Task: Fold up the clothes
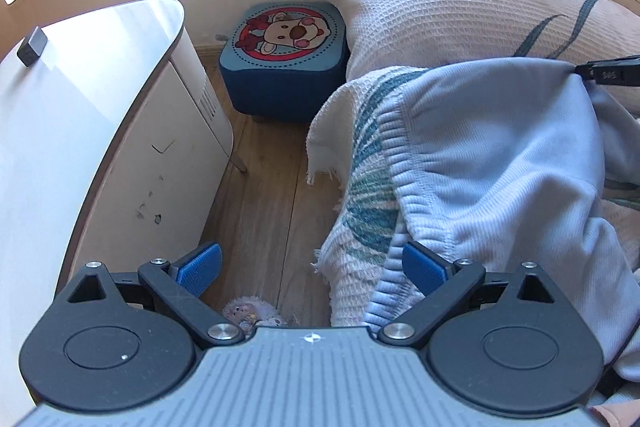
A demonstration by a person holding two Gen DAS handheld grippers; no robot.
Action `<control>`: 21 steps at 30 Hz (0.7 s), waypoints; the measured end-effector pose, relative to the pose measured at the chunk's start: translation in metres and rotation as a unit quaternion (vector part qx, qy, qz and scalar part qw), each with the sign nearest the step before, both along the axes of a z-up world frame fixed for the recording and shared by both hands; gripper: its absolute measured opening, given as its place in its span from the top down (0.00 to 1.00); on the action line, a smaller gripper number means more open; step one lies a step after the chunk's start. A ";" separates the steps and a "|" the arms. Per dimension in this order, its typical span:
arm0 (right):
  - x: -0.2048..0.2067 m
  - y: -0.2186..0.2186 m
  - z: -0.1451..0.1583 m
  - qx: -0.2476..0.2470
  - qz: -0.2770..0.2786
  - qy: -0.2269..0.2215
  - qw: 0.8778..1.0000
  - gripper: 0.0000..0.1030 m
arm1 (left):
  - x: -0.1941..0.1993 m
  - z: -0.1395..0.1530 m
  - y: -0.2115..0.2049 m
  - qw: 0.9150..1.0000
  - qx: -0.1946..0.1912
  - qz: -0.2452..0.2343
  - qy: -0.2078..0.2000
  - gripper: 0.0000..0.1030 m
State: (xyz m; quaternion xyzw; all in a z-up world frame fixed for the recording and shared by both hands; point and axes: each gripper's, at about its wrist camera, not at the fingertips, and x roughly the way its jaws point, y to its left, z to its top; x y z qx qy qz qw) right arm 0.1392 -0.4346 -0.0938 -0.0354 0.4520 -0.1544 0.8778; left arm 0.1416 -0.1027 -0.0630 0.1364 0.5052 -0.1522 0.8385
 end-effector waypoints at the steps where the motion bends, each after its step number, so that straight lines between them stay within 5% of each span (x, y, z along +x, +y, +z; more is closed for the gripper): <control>1: -0.006 -0.001 0.005 0.001 0.000 -0.005 1.000 0.82 | -0.002 0.001 -0.001 1.000 -0.001 -0.001 -0.001 0.05; 12: -0.105 0.024 0.046 0.015 0.043 -0.024 0.999 0.82 | -0.027 0.009 0.013 1.000 -0.017 0.007 -0.004 0.04; 21: -0.205 0.035 0.058 0.051 0.009 -0.034 0.998 0.82 | -0.045 -0.009 0.015 0.999 -0.036 0.004 0.016 0.02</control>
